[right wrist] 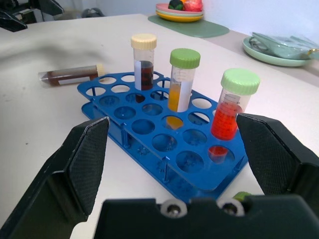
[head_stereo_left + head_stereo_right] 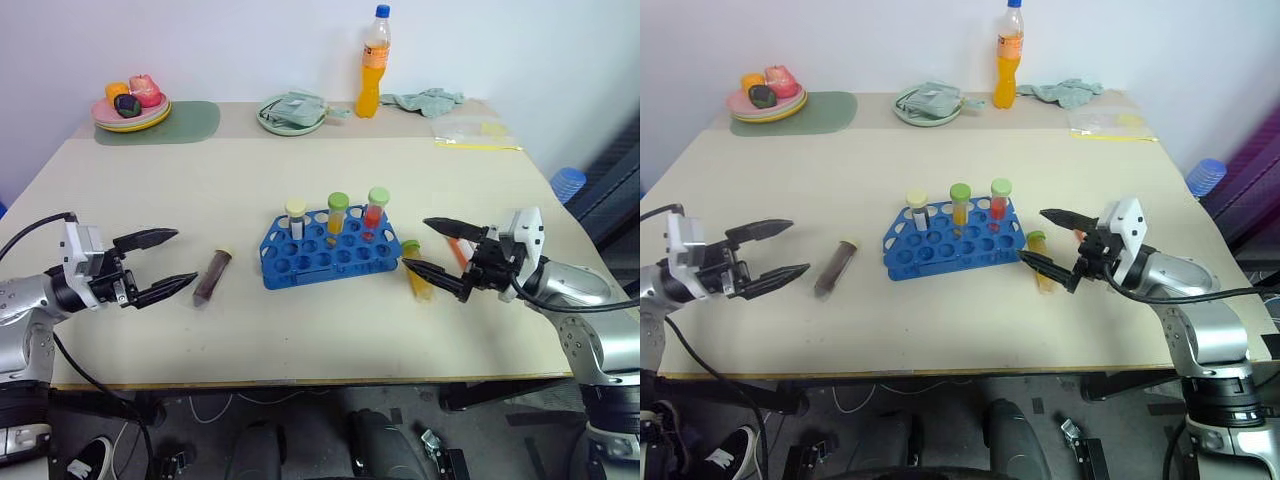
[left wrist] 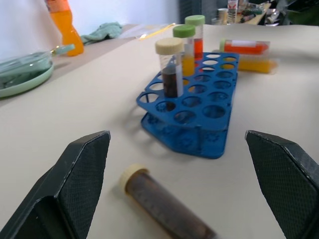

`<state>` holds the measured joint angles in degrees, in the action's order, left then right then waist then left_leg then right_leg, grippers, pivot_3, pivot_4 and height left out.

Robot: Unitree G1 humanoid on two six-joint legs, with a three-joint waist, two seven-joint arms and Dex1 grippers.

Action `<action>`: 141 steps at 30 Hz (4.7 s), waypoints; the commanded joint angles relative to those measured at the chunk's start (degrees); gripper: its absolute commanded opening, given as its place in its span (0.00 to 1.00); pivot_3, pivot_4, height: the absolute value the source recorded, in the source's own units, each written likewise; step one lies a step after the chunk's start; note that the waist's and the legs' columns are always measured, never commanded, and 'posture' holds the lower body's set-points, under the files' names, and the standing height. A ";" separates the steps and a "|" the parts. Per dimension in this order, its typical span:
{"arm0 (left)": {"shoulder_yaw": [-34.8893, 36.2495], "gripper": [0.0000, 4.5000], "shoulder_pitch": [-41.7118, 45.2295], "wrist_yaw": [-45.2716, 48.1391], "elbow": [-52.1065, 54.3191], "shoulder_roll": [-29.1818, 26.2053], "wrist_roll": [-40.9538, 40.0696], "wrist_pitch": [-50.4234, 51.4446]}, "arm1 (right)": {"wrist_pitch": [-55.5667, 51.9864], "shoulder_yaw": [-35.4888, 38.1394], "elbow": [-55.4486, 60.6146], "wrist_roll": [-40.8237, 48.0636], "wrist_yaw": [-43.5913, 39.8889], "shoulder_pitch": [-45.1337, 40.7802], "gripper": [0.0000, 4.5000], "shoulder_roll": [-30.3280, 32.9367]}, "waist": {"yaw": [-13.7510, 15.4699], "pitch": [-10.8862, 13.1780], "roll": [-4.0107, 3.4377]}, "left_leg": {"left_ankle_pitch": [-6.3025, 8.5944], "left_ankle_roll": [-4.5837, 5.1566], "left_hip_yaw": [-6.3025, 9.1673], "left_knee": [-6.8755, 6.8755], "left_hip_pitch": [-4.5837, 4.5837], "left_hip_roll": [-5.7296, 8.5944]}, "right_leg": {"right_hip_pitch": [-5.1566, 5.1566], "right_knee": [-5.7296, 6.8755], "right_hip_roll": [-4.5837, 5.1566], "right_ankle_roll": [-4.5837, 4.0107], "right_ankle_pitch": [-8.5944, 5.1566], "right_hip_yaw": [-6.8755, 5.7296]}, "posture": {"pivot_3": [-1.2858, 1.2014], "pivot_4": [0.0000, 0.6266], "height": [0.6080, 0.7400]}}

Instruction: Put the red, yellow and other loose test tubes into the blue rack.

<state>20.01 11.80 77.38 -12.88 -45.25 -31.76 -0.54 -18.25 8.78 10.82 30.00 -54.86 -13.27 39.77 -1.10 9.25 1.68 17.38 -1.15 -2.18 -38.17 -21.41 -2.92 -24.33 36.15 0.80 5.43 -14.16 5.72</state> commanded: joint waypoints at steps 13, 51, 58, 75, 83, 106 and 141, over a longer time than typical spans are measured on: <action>-1.28 0.99 2.81 -4.58 7.31 2.24 -1.36 3.51 | 1.82 1.91 -1.59 -1.36 0.80 -2.39 1.00 1.09 | 0.16 0.00 0.00 | 0.00 0.00 0.00 0.00 -0.01 0.01 | 0.00 -0.01 -0.01 0.00 0.00 0.00 | 0.52 0.24 1.00; -6.47 0.99 -3.85 -11.53 21.98 12.68 -4.19 5.69 | -46.85 -22.64 -46.11 -18.96 15.31 -45.20 1.00 3.41 | -1.53 0.00 -0.03 | 0.02 0.04 -0.12 0.08 -0.08 0.02 | -0.14 -0.05 0.02 0.07 0.06 0.12 | 0.52 0.24 1.00; -6.84 0.99 -5.16 -16.24 27.68 12.51 -4.88 8.66 | -43.89 -24.38 -51.74 -22.30 12.02 -46.36 1.00 1.16 | -1.49 0.00 -0.03 | 0.02 0.04 -0.11 0.08 -0.09 0.03 | -0.14 -0.05 0.01 0.07 0.06 0.11 | 0.52 0.24 1.00; -9.06 1.00 1.07 -16.96 25.22 11.44 -4.22 10.70 | -38.63 -6.25 -26.32 -13.97 10.48 -34.78 0.17 0.77 | -1.32 0.01 -0.05 | 0.02 0.04 -0.05 0.12 -0.10 0.03 | -0.14 -0.07 -0.02 0.18 0.11 0.09 | 0.52 0.24 1.00; -9.02 1.00 4.05 -14.65 21.03 10.37 -4.24 10.67 | -23.36 12.03 4.84 -2.62 19.88 -16.10 0.17 -14.49 | -1.52 -0.01 0.00 | 0.02 0.04 0.04 0.15 -0.08 0.03 | -0.11 -0.05 -0.05 0.24 0.12 0.05 | 0.52 0.24 1.00; -7.67 1.00 5.45 -12.04 17.73 8.50 -4.30 10.75 | 24.28 -8.26 -9.83 -22.77 33.81 -4.77 0.17 -33.31 | -1.60 0.02 -0.06 | 0.01 0.01 0.06 0.16 -0.05 0.00 | -0.11 -0.01 -0.04 0.00 0.01 0.02 | 0.52 0.24 1.00; -7.63 1.00 6.04 -11.35 17.94 7.99 -4.28 12.41 | 32.06 -9.30 -19.20 -21.41 35.77 -3.50 0.17 -34.43 | -1.55 0.01 -0.04 | 0.00 0.01 0.05 0.15 -0.03 0.01 | -0.09 -0.01 -0.03 -0.01 0.00 0.02 | 0.52 0.24 1.00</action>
<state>10.97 17.80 65.94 4.49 -36.97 -35.60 12.90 14.13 -1.64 -8.66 6.94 -18.95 -16.92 5.71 -2.65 9.26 1.64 17.38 -1.15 -2.12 -38.02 -21.44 -2.92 -24.42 36.14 0.77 5.42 -14.16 5.75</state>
